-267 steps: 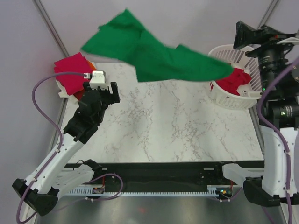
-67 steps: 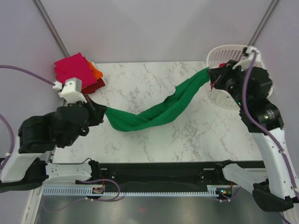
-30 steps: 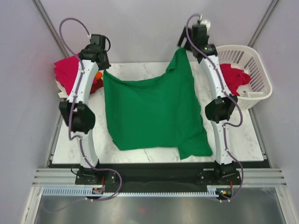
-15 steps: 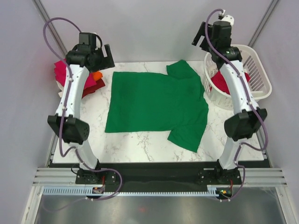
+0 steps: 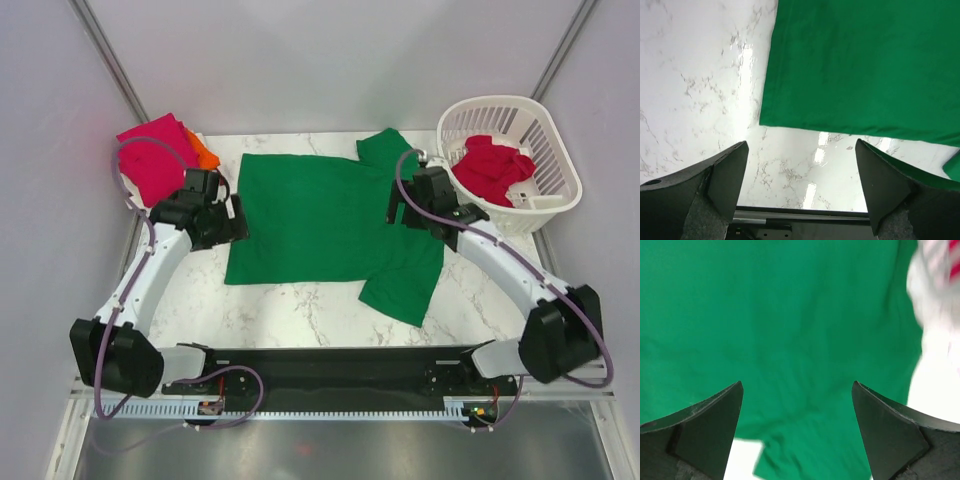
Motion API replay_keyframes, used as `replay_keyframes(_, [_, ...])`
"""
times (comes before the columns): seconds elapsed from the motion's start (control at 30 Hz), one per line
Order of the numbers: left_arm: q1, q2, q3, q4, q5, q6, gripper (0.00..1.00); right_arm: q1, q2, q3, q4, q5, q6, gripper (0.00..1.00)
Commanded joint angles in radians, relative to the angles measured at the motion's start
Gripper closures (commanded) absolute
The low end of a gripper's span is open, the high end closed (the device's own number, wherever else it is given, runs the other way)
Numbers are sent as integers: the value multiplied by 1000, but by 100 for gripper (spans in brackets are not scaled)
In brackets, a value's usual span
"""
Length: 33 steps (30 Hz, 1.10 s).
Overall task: Fold and stack the t-shirts
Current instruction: Flatten the tshirt out
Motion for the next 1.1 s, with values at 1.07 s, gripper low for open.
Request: replay_keyframes(1.07, [135,-109,-614,458,-20,-394,30,65,-372,-455,-10,-99,70,2])
